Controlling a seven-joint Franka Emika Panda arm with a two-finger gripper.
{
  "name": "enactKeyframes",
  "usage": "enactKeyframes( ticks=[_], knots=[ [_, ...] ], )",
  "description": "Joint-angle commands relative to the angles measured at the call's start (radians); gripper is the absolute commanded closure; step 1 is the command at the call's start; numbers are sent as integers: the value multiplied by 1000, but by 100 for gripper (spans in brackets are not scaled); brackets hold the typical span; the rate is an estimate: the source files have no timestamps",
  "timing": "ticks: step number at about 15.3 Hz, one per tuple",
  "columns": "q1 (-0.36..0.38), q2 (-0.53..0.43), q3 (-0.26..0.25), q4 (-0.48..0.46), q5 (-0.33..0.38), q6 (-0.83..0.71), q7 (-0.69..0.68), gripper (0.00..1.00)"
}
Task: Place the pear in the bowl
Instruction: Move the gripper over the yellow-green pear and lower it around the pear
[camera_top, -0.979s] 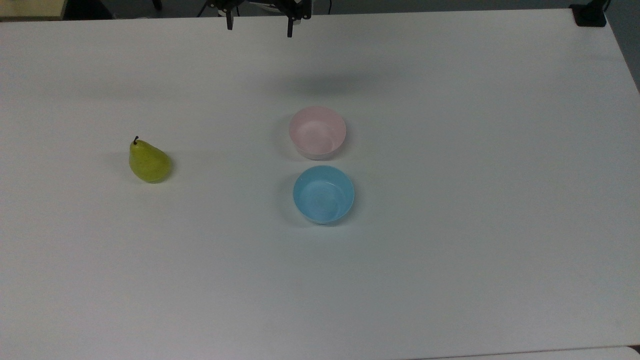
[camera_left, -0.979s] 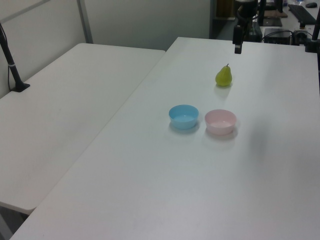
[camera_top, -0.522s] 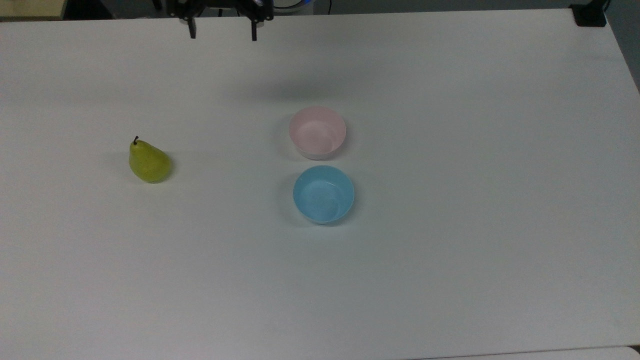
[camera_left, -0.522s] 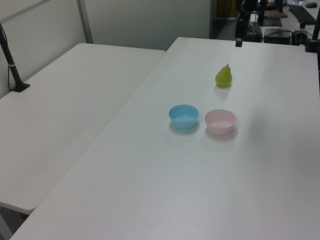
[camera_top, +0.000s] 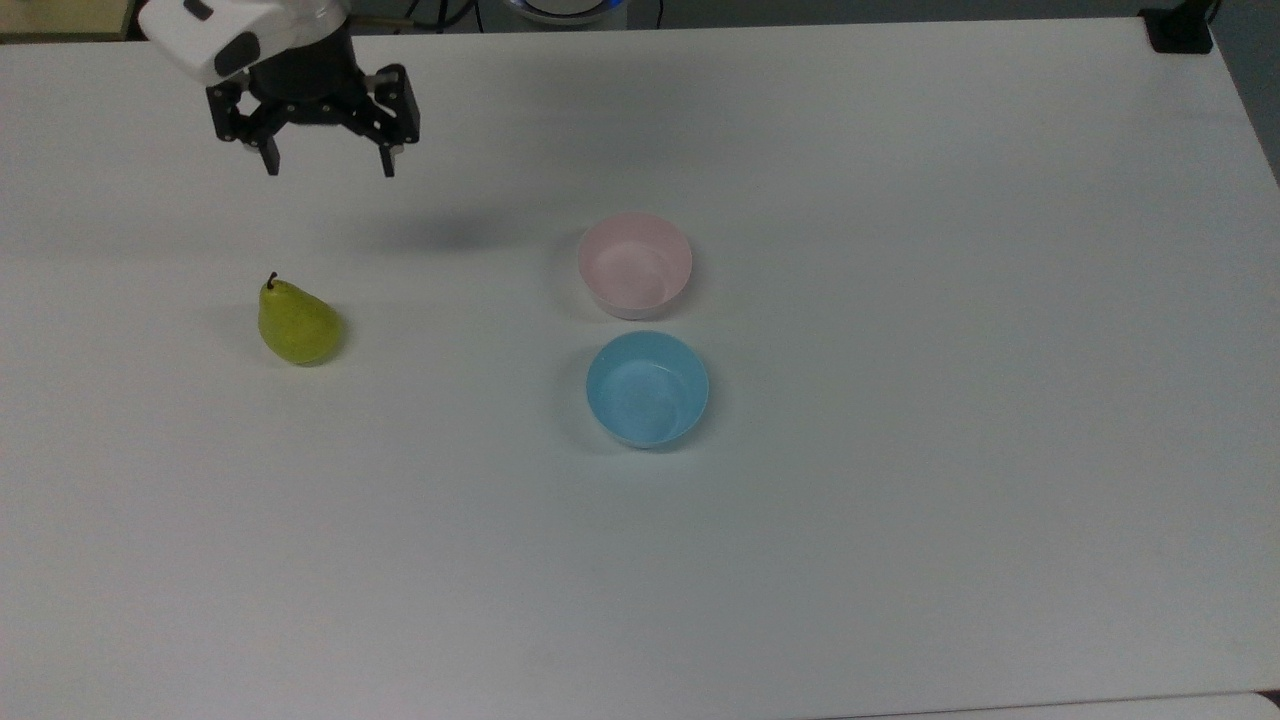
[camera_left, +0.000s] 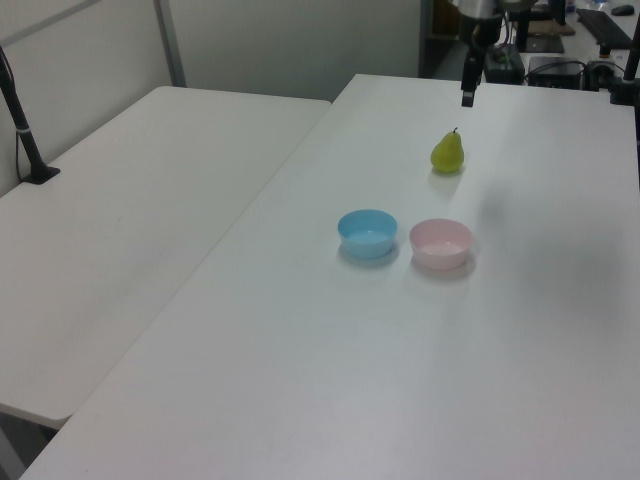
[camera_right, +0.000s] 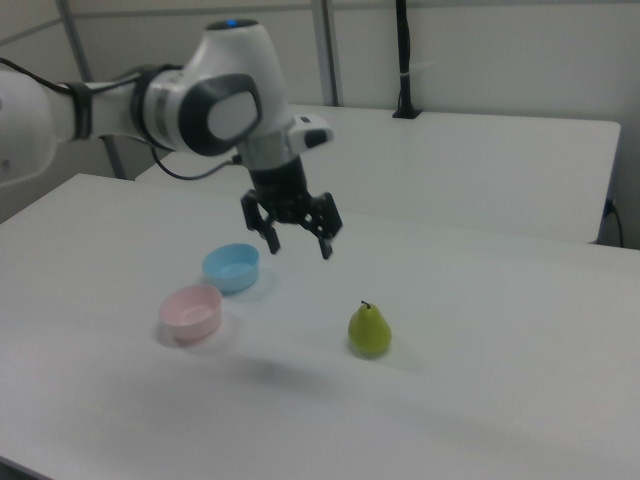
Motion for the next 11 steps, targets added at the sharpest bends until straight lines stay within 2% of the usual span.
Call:
enactKeyframes(
  ticks=[1,4,11],
  knots=[
    [-52,81,-6,5,29,92,-60,0],
    [-87,141,-6,5,32,143,-77,0],
    [-88,276,5,5,34,310,-73,1]
  ],
)
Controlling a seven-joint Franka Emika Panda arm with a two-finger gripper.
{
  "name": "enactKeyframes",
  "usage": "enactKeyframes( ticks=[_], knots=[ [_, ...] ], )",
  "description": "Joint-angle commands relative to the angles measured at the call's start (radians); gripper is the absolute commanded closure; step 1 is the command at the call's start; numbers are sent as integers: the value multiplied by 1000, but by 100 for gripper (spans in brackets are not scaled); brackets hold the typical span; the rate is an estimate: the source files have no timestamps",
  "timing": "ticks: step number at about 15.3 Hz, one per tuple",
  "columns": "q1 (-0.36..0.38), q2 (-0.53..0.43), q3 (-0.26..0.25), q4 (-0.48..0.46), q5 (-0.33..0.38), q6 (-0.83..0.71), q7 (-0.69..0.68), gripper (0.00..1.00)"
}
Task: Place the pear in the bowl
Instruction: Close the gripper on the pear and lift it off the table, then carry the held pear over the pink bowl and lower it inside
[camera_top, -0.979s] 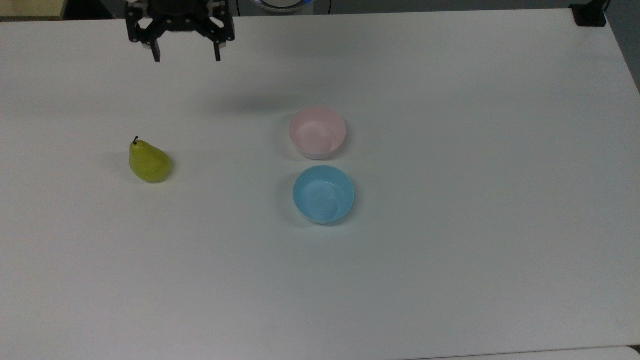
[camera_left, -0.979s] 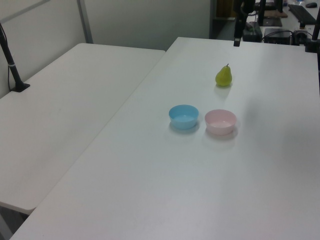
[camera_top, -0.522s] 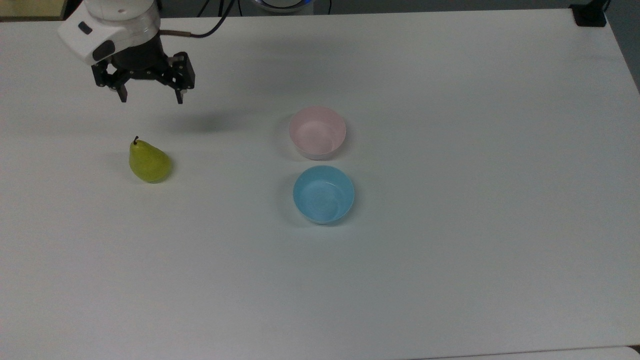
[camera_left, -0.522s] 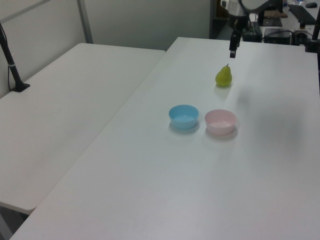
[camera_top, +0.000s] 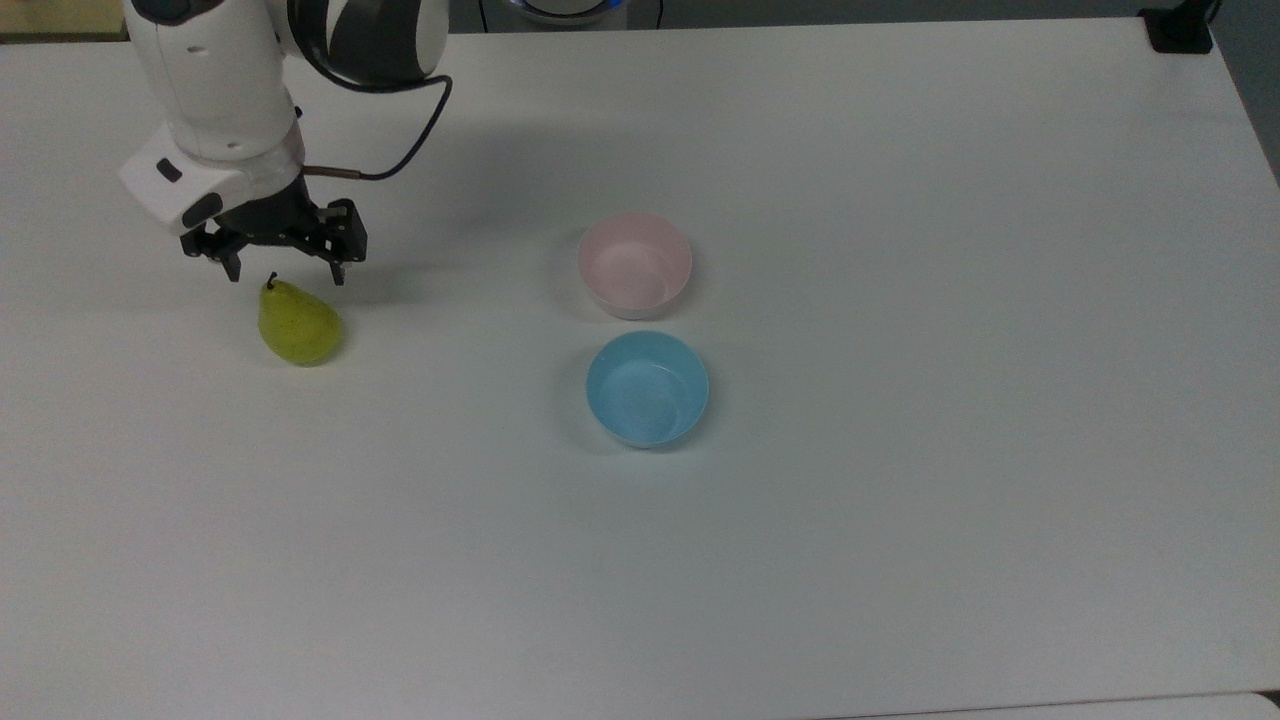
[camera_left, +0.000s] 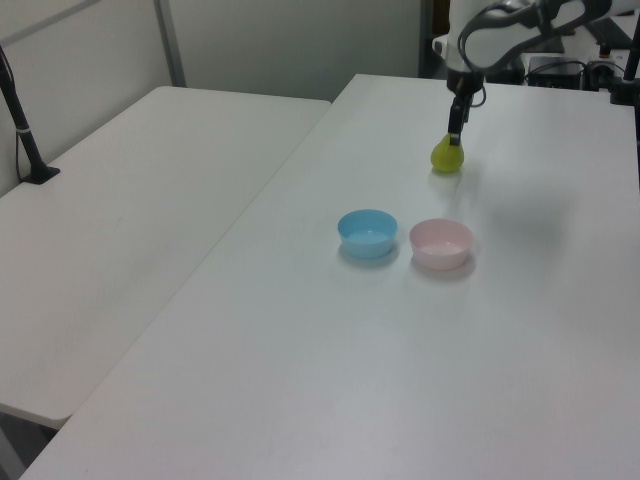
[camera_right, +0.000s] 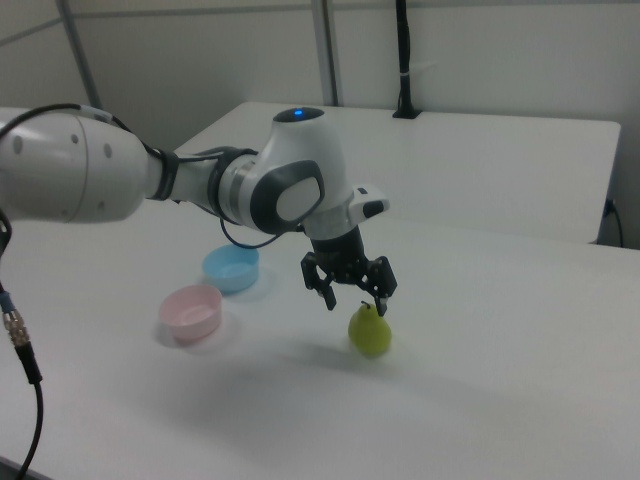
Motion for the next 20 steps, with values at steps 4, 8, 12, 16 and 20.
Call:
enactKeyframes(
  ticks=[4,8,12,16,20],
  knots=[
    [9,66,4,5,25,101,-17,15],
    [11,83,6,4,25,118,-31,47],
    [11,57,6,0,24,110,-34,65],
    [15,-38,38,-19,21,30,-28,65],
    [17,-136,136,-23,8,-158,4,65]
  ],
)
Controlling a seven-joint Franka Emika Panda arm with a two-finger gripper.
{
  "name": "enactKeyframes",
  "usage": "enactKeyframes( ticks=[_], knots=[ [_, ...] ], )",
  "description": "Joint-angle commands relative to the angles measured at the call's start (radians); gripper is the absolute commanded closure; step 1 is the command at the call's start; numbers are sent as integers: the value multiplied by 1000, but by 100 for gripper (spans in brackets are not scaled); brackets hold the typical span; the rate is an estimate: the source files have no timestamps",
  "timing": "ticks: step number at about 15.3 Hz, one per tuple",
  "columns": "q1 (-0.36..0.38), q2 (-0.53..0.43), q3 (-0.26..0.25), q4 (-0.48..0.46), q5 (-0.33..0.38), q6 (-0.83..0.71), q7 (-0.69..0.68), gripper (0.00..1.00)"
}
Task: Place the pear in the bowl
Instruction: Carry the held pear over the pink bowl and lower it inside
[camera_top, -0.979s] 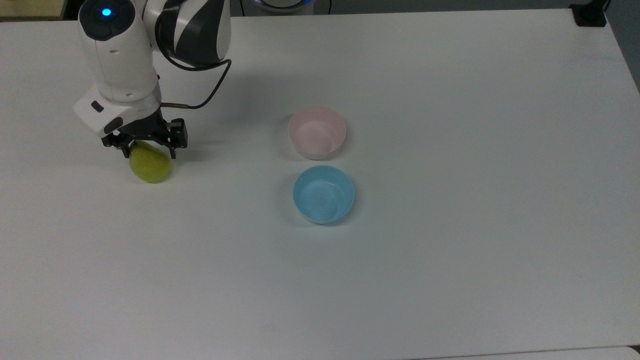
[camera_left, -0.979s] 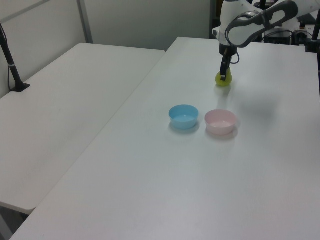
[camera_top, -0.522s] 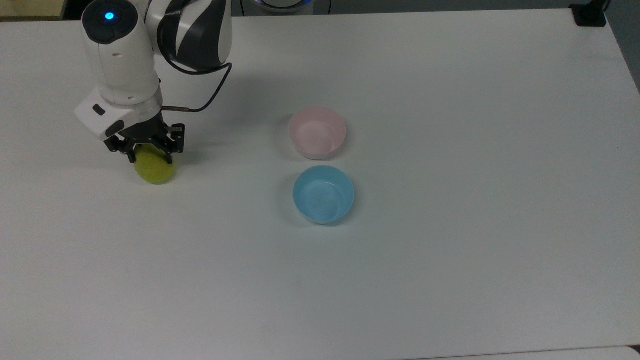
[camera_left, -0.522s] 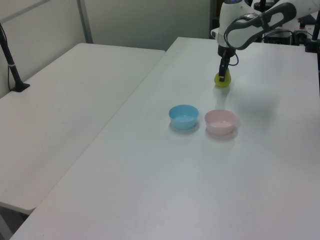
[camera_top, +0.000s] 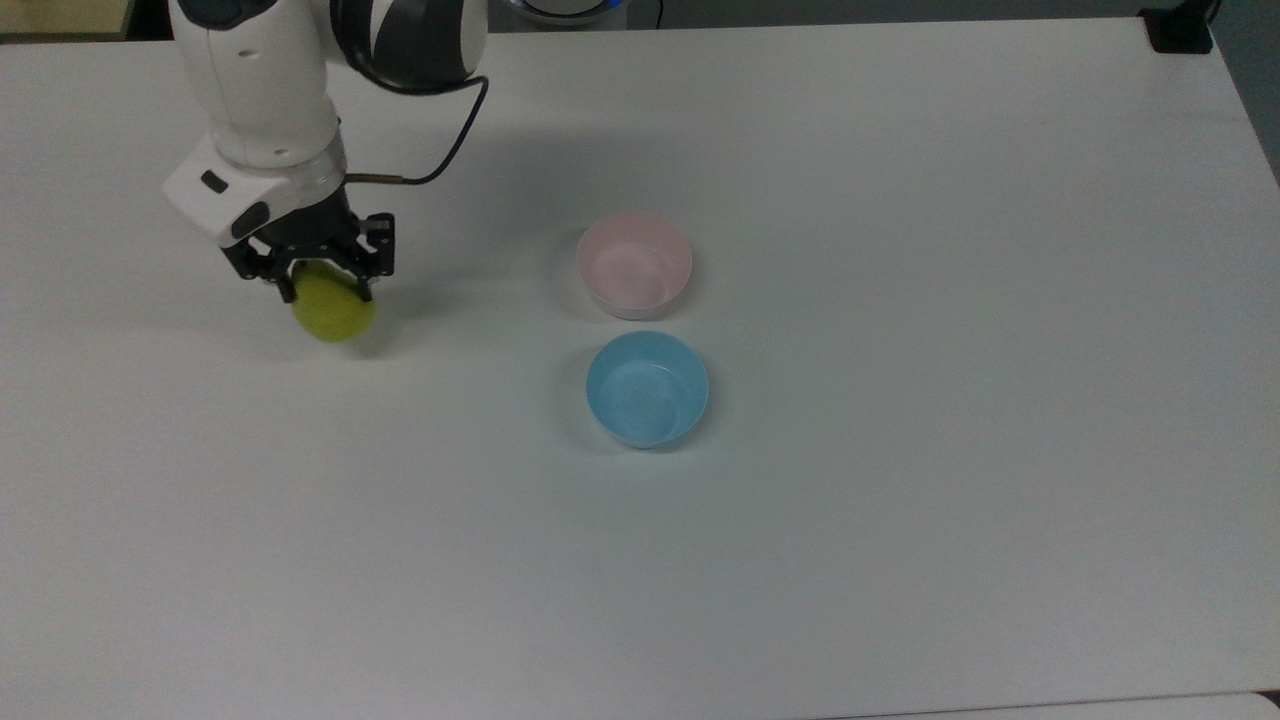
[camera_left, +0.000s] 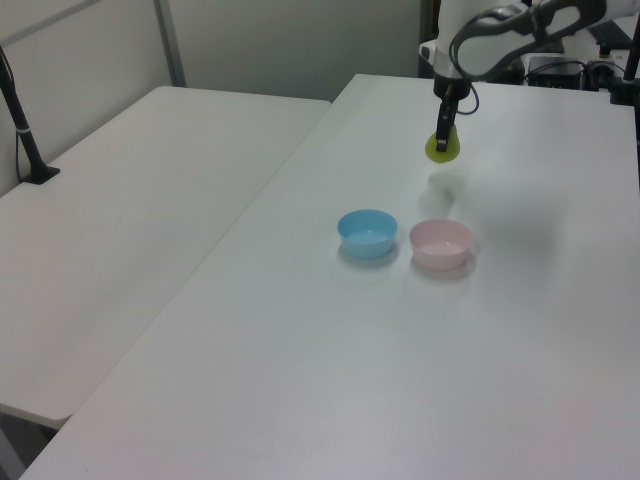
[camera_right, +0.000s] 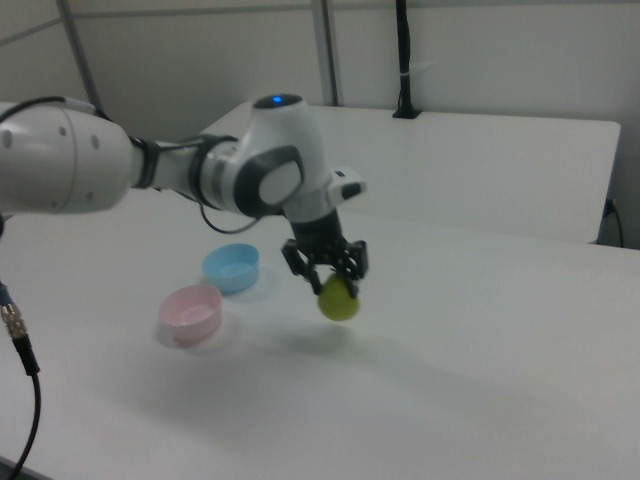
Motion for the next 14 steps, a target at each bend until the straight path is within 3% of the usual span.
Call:
enactKeyframes(
  ticks=[1,4,7,14],
  knots=[
    [10,-129,94,-33,8,-169,24,65],
    [12,-152,202,-43,-21,-225,132,65],
    [30,-169,278,-83,-41,-225,253,65],
    [185,-149,279,-160,-69,-151,472,65]
  ],
)
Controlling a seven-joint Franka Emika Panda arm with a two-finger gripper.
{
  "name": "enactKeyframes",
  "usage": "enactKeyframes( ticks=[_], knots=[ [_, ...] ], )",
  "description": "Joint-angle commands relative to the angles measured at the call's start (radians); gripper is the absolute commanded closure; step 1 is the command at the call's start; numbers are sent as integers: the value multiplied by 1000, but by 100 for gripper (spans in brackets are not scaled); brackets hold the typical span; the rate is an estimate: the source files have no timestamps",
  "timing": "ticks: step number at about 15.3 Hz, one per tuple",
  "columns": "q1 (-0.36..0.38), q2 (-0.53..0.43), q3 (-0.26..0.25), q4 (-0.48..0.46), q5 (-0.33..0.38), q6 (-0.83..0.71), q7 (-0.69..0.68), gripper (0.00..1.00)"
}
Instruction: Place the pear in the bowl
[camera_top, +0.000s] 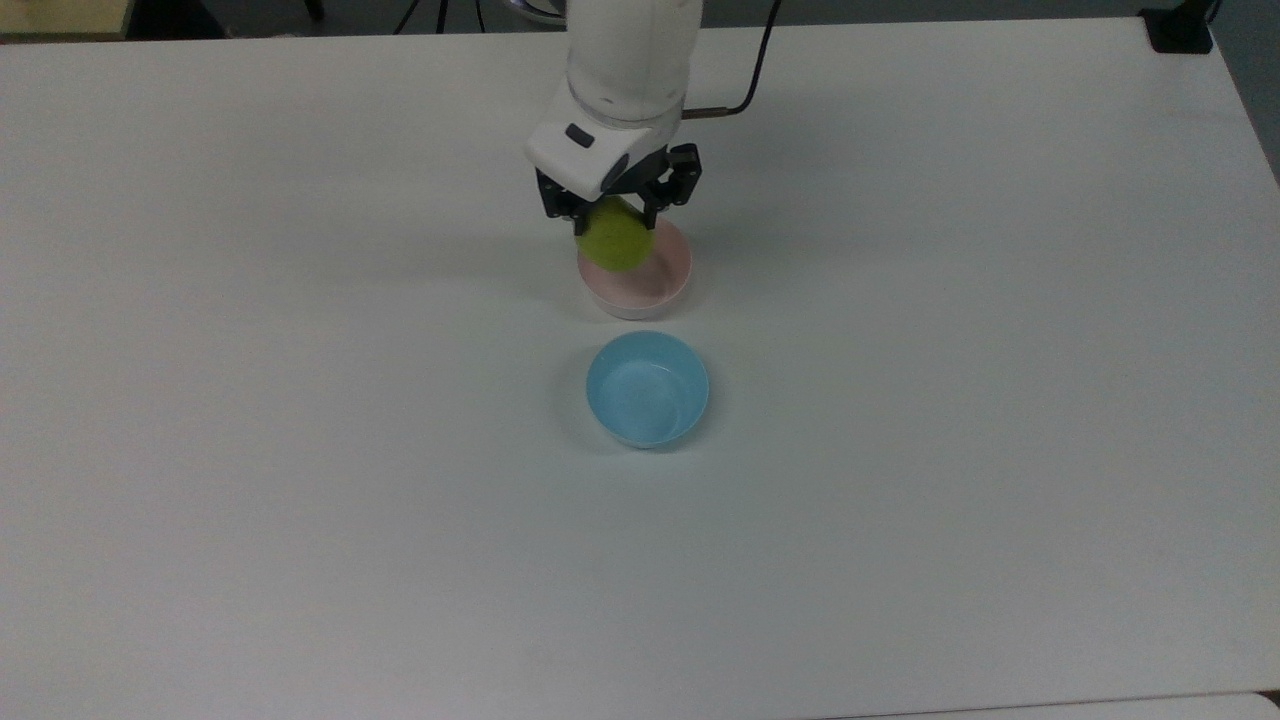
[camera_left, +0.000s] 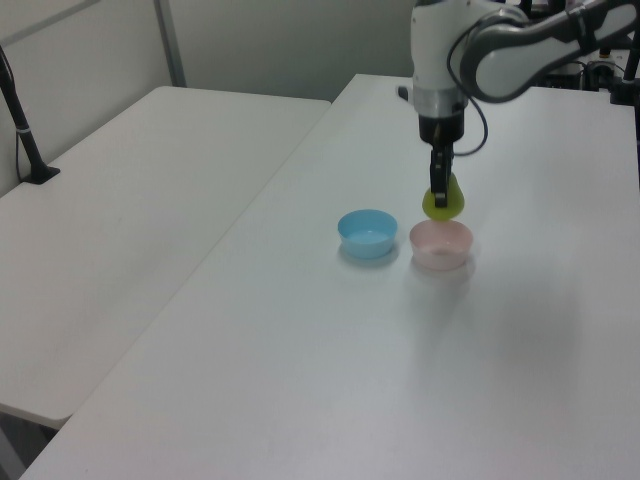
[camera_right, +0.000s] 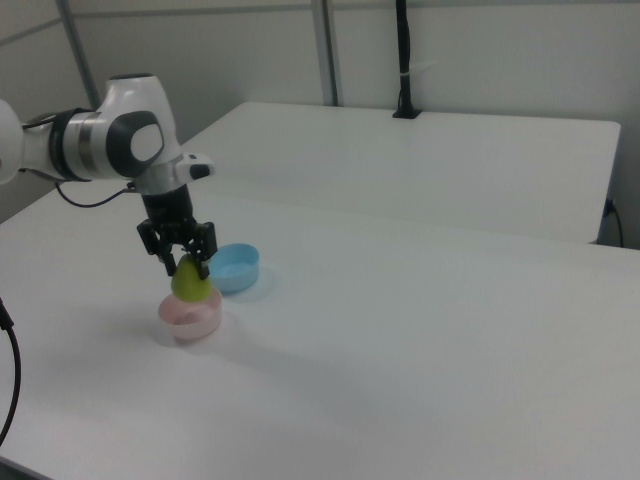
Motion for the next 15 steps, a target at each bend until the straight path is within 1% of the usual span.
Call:
enactKeyframes(
  ticks=[1,5,7,8,9,10,12,15],
  knots=[
    [49,-12,-8,-59,-29,61,74,65],
    [49,44,-8,-62,-67,128,124,65],
    [50,67,-8,-62,-79,150,143,62],
    [50,67,-8,-62,-85,152,144,56],
    [50,69,-8,-62,-86,152,146,43],
    [50,67,-8,-62,-86,149,146,23],
    [49,60,-8,-62,-86,136,147,0],
    [46,19,-8,-44,-86,52,146,0]
  ],
)
